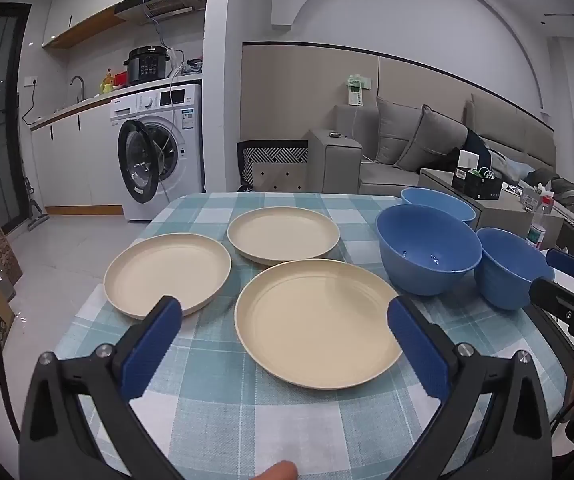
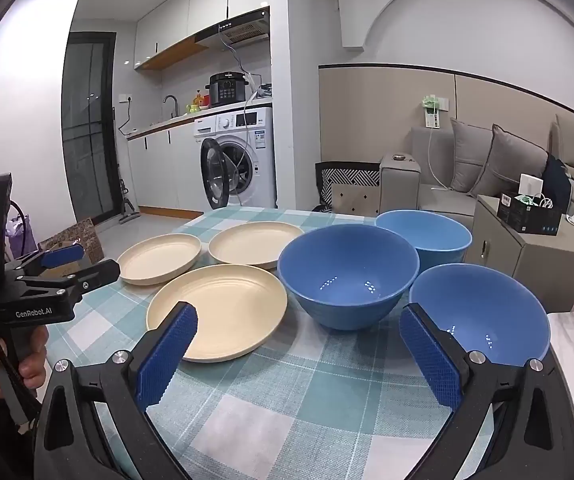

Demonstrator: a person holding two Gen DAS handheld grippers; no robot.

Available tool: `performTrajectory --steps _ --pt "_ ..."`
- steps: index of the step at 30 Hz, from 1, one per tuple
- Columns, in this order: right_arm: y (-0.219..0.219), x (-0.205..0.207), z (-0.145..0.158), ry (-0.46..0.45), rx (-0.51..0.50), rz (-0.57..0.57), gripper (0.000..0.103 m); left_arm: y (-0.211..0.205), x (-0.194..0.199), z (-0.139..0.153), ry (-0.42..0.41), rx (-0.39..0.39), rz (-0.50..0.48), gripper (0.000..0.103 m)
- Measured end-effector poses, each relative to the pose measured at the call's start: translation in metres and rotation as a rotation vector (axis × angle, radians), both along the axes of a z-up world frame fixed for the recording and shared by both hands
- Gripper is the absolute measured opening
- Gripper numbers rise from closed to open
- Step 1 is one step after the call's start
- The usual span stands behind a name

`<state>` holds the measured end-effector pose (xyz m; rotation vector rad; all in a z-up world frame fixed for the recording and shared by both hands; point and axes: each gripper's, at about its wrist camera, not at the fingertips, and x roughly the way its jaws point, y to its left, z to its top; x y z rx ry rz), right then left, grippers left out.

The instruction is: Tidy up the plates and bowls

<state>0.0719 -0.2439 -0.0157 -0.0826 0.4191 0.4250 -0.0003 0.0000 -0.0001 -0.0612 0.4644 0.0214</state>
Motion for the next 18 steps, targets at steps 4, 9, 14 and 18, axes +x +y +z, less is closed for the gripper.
performTrajectory --steps 4,9,14,18 --pt "-0.001 0.0 0.003 0.003 0.013 -0.001 0.103 -0.006 0.004 0.0 0.012 0.034 0.002 0.103" --pt "-0.001 0.004 0.003 0.002 0.016 -0.005 0.103 -0.004 0.001 -0.003 0.002 0.025 0.011 0.103" --pt "-0.007 -0.001 0.002 -0.008 0.02 -0.01 0.103 -0.004 0.001 -0.006 0.005 0.027 0.014 0.103" --pt "-0.007 -0.003 0.002 -0.009 0.019 -0.011 0.103 0.0 0.002 -0.004 0.005 0.027 0.016 0.103"
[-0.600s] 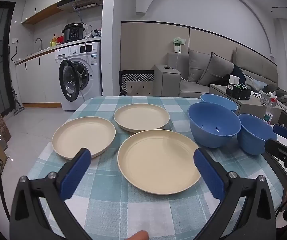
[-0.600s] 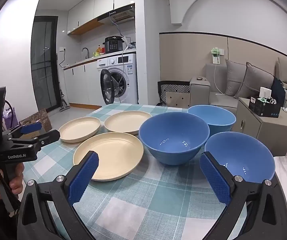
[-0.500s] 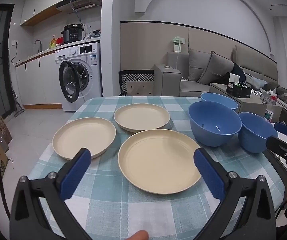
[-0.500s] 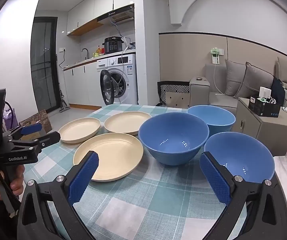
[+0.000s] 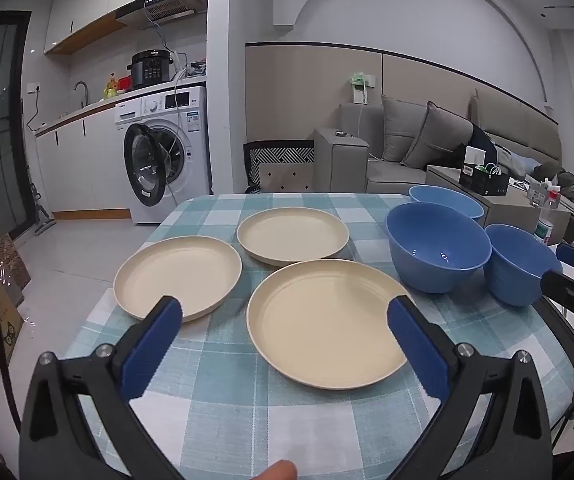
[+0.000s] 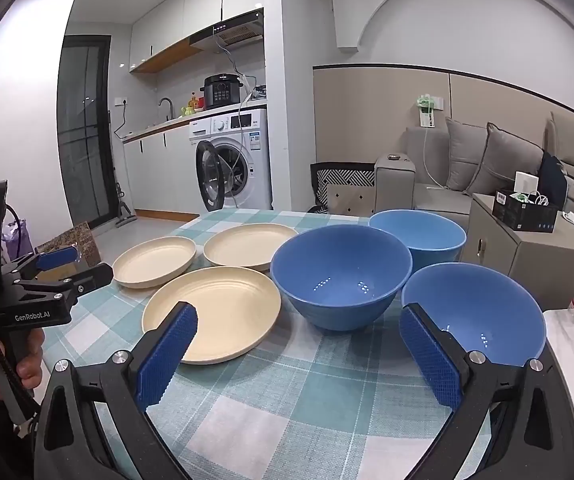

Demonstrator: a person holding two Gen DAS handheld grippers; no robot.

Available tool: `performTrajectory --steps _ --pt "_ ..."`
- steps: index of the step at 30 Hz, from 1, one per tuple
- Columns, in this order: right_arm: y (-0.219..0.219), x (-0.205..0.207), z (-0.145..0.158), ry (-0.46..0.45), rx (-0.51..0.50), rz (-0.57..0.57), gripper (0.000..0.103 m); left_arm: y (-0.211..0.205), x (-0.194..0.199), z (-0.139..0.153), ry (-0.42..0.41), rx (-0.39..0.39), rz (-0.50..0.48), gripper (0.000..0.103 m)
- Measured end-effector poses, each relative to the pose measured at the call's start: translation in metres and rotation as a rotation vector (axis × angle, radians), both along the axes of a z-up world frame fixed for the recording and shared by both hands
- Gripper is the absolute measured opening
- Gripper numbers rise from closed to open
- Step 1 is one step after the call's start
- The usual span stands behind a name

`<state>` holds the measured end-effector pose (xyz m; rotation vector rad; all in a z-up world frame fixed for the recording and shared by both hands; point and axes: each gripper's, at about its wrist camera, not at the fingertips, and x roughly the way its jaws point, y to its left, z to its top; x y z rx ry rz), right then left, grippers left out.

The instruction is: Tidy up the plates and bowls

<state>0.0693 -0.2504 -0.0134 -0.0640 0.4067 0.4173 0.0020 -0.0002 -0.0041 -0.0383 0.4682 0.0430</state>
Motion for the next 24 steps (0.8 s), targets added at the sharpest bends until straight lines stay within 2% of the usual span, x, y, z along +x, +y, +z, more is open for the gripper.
performTrajectory --steps 24 --pt "0.0003 -0.0001 0.0005 0.004 -0.004 -0.002 0.103 0.0063 0.0003 0.0011 0.003 0.002 0.009 0.103"
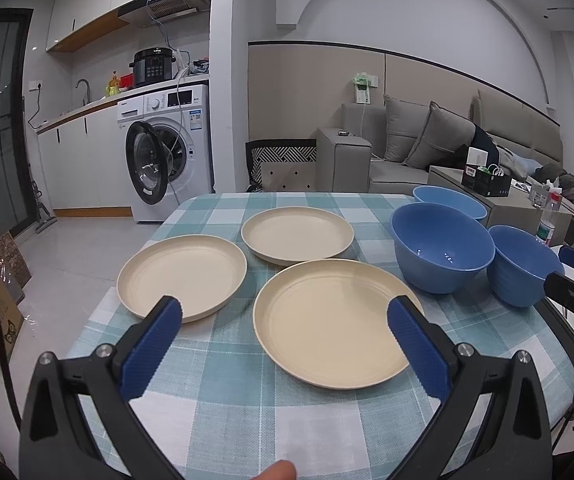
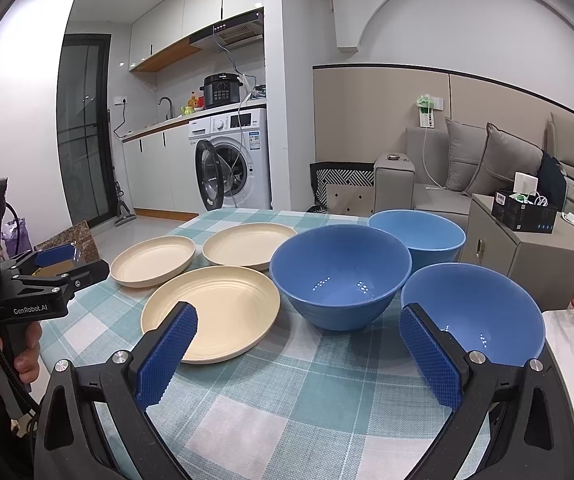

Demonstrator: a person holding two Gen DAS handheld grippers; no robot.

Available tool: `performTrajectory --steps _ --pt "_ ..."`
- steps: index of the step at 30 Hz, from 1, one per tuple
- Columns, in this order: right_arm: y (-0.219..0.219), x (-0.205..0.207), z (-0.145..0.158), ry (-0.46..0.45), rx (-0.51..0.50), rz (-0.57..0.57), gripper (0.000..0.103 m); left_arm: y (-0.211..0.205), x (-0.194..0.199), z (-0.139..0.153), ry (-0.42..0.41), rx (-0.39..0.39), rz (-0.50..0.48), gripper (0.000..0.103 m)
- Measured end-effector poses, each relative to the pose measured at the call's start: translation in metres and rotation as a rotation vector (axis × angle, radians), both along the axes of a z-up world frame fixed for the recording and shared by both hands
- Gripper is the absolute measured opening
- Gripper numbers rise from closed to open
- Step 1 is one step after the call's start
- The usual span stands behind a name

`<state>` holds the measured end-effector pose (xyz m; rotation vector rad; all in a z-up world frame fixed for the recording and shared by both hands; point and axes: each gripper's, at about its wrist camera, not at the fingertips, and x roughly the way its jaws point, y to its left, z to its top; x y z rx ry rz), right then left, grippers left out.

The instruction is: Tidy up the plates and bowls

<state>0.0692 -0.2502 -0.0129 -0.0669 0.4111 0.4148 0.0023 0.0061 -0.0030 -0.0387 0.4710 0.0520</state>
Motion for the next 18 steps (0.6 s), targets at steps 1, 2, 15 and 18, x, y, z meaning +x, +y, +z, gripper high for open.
performTrajectory --steps 1,2,15,18 --pt "0.0 -0.0003 0.0001 0.0 0.0 0.001 0.103 0.0002 0.0002 -0.0003 0.0 0.003 0.003 0.103" --pt "0.0003 0.0001 -0.0002 0.001 -0.002 0.001 0.103 0.0003 0.0005 -0.0006 0.001 0.005 0.004 0.103" --pt "0.0011 0.0009 -0.0013 0.004 -0.001 0.001 0.103 0.0012 0.0017 -0.0015 0.005 0.006 0.008 0.103" --pt "0.002 0.0005 -0.0018 0.003 -0.001 0.008 0.103 0.0029 0.0015 -0.0017 0.004 0.006 0.014 0.103"
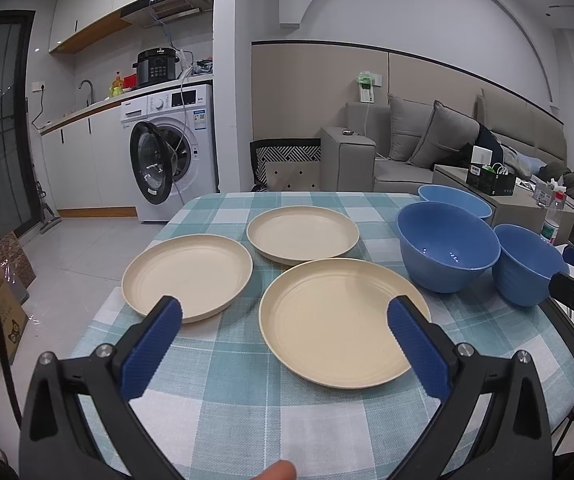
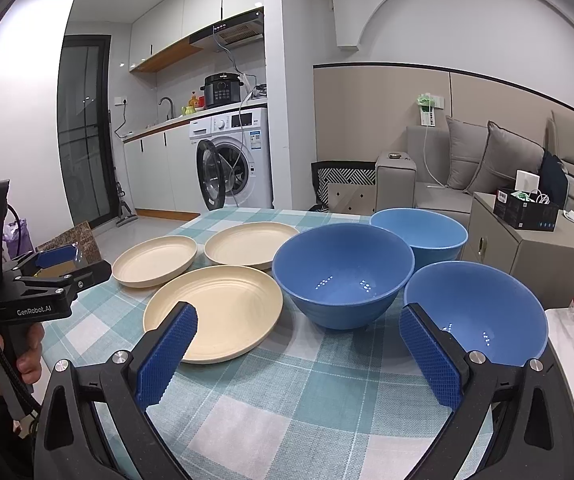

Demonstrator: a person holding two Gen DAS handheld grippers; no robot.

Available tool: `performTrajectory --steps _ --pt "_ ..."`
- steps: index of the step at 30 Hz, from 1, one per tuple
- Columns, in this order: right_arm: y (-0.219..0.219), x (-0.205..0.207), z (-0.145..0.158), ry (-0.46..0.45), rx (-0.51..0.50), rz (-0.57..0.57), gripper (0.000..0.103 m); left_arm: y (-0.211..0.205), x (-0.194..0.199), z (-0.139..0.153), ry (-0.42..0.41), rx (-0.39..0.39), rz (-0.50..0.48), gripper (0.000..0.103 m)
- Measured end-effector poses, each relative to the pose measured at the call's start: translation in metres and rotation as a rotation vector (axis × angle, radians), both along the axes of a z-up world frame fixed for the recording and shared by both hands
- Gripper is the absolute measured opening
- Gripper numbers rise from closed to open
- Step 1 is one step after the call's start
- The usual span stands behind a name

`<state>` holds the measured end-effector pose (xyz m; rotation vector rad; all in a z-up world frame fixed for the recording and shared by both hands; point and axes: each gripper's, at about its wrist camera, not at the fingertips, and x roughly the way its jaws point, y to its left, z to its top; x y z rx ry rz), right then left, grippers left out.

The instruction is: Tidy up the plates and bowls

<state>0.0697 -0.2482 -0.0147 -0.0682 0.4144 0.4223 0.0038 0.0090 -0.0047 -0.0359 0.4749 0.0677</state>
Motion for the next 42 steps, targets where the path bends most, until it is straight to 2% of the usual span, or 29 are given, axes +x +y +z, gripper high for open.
performTrajectory --steps 9,13,21,26,42 --pt "0.007 0.005 -0.005 0.018 0.008 0.019 0.103 0.006 -0.001 0.001 -0.008 0.006 0.027 0.103" --pt "0.01 0.009 -0.007 0.026 -0.001 0.03 0.103 0.012 0.001 0.002 -0.007 -0.027 0.001 0.103" --pt "0.011 0.013 0.001 0.029 -0.011 0.031 0.103 0.019 0.011 0.003 0.006 -0.036 0.001 0.103" --pt "0.014 0.02 0.004 0.056 0.015 0.08 0.103 0.023 0.017 0.008 0.0 -0.027 -0.005 0.103" --pt "0.034 0.04 0.046 -0.018 -0.006 0.124 0.103 0.028 0.039 0.034 -0.022 -0.017 -0.008 0.103"
